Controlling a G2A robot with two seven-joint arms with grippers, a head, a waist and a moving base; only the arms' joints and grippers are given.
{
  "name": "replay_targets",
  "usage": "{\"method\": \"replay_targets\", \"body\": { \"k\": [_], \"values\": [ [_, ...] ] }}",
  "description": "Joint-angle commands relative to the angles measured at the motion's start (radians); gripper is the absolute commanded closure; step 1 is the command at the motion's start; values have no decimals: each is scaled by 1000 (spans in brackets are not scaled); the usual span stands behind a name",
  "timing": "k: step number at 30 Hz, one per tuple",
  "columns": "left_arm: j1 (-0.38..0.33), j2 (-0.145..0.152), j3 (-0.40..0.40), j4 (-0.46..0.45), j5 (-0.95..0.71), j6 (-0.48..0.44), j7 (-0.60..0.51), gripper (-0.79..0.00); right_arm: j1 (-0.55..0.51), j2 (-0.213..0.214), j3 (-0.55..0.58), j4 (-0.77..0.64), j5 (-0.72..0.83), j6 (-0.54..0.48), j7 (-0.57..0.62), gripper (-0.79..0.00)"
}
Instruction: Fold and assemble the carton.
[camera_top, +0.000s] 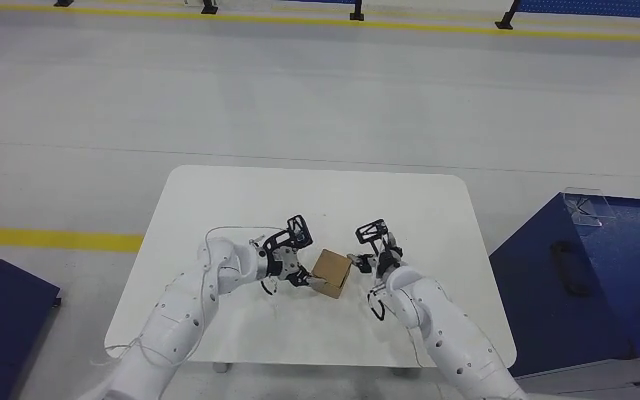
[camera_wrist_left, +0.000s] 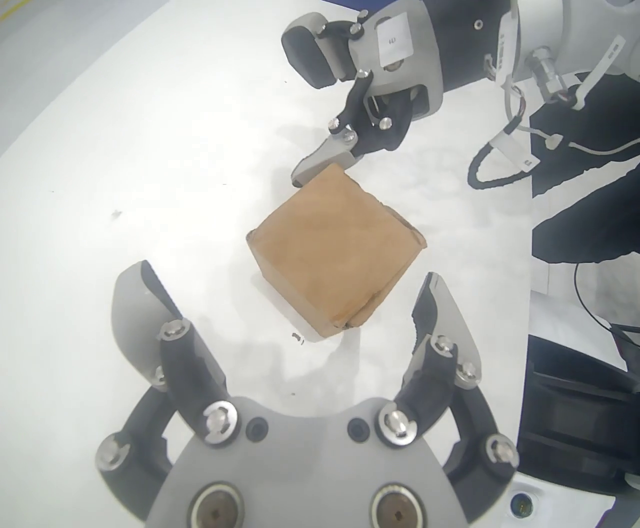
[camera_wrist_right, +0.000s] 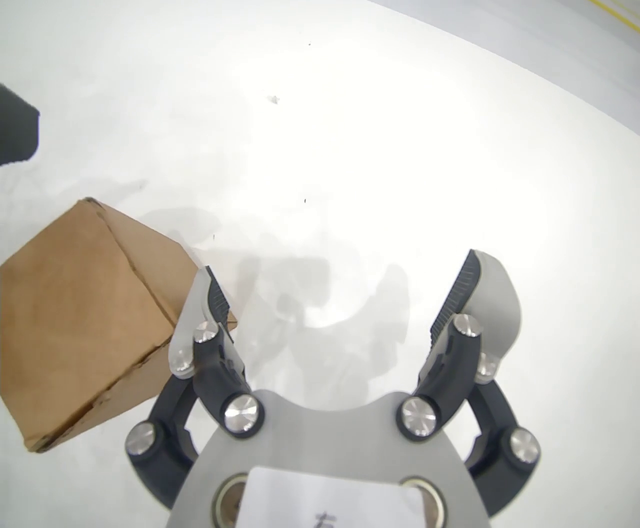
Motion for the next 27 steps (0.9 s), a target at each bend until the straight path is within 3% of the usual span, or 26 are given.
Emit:
{"method": "replay_targets", "body": {
  "k": [1,12,15,17,24,27],
  "values": [
    [10,6,-12,-13,-3,3,-2,-785,-16,3,9,-14,-15,-5,6,-785],
    [70,44,-108,-95,-53,19,-17,-785,-159,28,66,-165,-93,-95,75,-785],
    [105,54,-148,-118,-122,37,-23,-785,-179,31,74,-195,-56,-159,93,-785],
    [118,57,-175,-115,-215,59,-41,-785,-187,31,85,-214,-51,-154,87,-785],
    [122,56,-170,-123,-213,50,-43,-785,-182,25,82,-219,-30,-108,85,-785],
    [164,71,-178,-213,-138,-19,-7,-785,-182,25,82,-219,-30,-108,85,-785]
  ]
}}
